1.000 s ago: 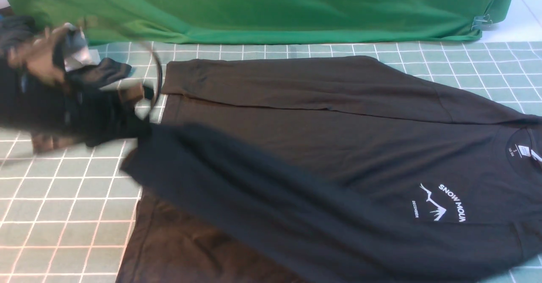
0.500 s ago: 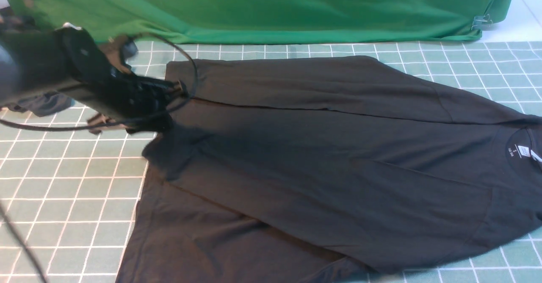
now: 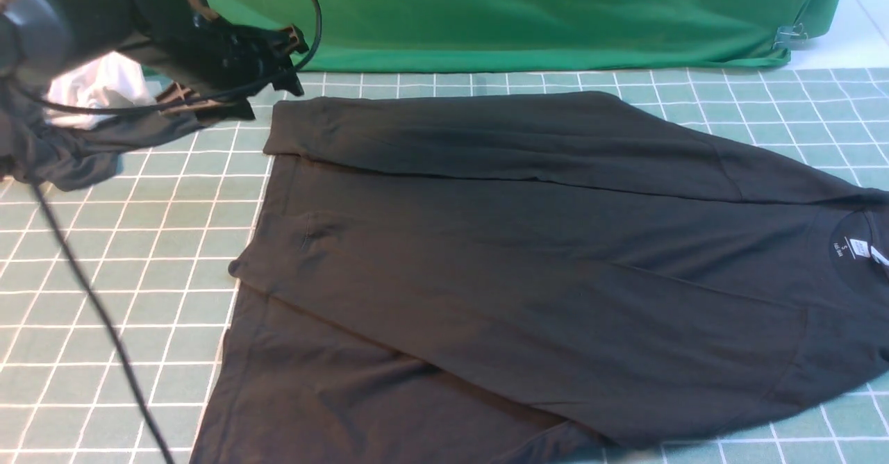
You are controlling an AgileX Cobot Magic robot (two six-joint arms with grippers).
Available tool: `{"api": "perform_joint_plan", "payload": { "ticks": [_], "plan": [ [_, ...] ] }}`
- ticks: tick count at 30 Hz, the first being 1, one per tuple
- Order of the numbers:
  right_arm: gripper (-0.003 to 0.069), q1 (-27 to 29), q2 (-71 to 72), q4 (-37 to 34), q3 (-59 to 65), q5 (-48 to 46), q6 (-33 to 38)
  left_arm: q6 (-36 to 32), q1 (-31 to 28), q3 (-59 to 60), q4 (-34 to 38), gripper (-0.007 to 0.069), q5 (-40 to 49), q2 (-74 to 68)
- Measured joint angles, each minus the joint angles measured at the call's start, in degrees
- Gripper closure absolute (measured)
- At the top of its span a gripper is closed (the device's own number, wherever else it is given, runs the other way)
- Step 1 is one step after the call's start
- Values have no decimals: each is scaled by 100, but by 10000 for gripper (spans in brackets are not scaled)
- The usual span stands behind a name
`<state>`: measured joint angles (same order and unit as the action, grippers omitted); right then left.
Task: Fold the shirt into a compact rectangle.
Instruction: 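Grab the top left corner of the dark shirt with the left gripper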
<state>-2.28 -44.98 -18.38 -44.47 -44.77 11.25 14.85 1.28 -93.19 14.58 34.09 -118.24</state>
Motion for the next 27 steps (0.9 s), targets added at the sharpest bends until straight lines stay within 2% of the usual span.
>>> {"api": "perform_joint_plan", "payload": {
  "ticks": [7,13,25,27],
  "plan": [
    [510,0,0,0,0,0,0,54,-235,-1218,150,228,491,-1076],
    [502,0,0,0,0,0,0,599,-307,-1826,-186,243,548,-1636],
    [489,0,0,0,0,295,0,712,-301,-2024,-129,253,195,-1971],
    [487,0,0,0,0,363,-6,695,-301,-2024,-45,301,146,-1978]
  ]
}}
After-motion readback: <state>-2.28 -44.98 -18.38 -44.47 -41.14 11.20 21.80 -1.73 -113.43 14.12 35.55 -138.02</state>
